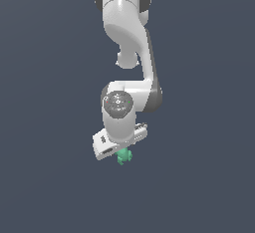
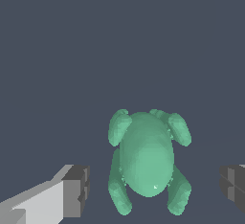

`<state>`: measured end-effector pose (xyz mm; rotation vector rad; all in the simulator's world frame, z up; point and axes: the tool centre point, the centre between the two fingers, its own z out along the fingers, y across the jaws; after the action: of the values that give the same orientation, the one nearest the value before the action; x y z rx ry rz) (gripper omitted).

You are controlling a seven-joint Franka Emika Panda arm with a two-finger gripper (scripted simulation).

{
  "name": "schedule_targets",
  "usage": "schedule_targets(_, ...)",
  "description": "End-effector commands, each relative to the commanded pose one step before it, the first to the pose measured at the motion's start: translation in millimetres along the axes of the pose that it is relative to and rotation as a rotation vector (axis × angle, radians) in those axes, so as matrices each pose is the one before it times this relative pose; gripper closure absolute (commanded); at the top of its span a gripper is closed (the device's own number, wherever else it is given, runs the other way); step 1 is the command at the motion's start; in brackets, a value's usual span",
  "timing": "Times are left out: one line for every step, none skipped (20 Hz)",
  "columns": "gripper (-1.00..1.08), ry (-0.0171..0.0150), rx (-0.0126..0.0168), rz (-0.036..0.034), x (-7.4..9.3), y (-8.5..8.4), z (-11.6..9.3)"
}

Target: Pick up the object and move it to a goal position.

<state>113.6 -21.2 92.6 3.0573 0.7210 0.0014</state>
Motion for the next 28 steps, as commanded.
schedule_targets(-0.92, -0.00128, 0.00075, -0.00093, -0.54, -0.41, 11.82)
schedule_targets(-0.92, 0.00011, -0.00003, -0.00048, -0.11, -0.10, 6.18)
schedule_targets(-0.92, 0.00011, -0.00003, -0.00048, -0.13, -0.10, 6.31)
schedule_targets(-0.92, 0.00000, 0.00000, 0.00000, -0.25, 0.18, 5.50)
schedule_targets(-0.92, 0.00016, -0.00004, -0.00067, 0.03, -0.27, 4.48)
schedule_targets(-0.92, 0.00000, 0.00000, 0.00000, -0.11, 0.15, 3.69)
schedule_targets(-0.92, 0.00012, -0.00003, -0.00047, 0.14, -0.16, 2.70)
schedule_targets(-0.92, 0.00000, 0.00000, 0.00000, 0.08, 0.15, 1.88)
schedule_targets(-0.92, 0.00000, 0.00000, 0.00000, 0.19, 0.15, 0.97)
schedule_targets(-0.92, 0.00000, 0.00000, 0.00000, 0.31, 0.16, 0.06)
schedule_targets(-0.92, 0.00000, 0.00000, 0.00000, 0.42, 0.16, -0.83)
schedule_targets(-0.92, 0.00000, 0.00000, 0.00000, 0.30, 0.10, -0.91)
schedule_targets(-0.92, 0.00000, 0.00000, 0.00000, 0.10, 0.03, -0.33)
schedule_targets(1.08, 0.00000, 0.00000, 0.00000, 0.00, 0.00, 0.00)
schedule_targets(1.08, 0.00000, 0.00000, 0.00000, 0.00, 0.00, 0.00)
schedule_targets(1.08, 0.00000, 0.00000, 0.00000, 0.00, 0.00, 0.00)
schedule_targets(1.08, 0.00000, 0.00000, 0.00000, 0.00, 0.00, 0.00)
schedule_targets(1.08, 0.00000, 0.00000, 0.00000, 0.00, 0.00, 0.00)
schedule_targets(1.08, 0.00000, 0.00000, 0.00000, 0.00, 0.00, 0.00)
schedule_targets(1.08, 0.00000, 0.00000, 0.00000, 0.00, 0.00, 0.00)
schedule_targets(1.08, 0.00000, 0.00000, 0.00000, 0.00, 0.00, 0.00)
schedule_targets(1.08, 0.00000, 0.00000, 0.00000, 0.00, 0.00, 0.00)
schedule_targets(1.08, 0.00000, 0.00000, 0.00000, 0.00, 0.00, 0.00)
schedule_targets(1.08, -0.00037, 0.00022, 0.00024, -0.18, 0.10, 0.26)
schedule_targets(1.08, 0.00000, 0.00000, 0.00000, -0.08, 0.02, -0.24)
schedule_targets(1.08, 0.00000, 0.00000, 0.00000, -0.23, 0.07, -0.71)
schedule_targets(1.08, 0.00000, 0.00000, 0.00000, -0.39, 0.11, -1.19)
schedule_targets(1.08, 0.00000, 0.00000, 0.00000, -0.55, 0.15, -1.68)
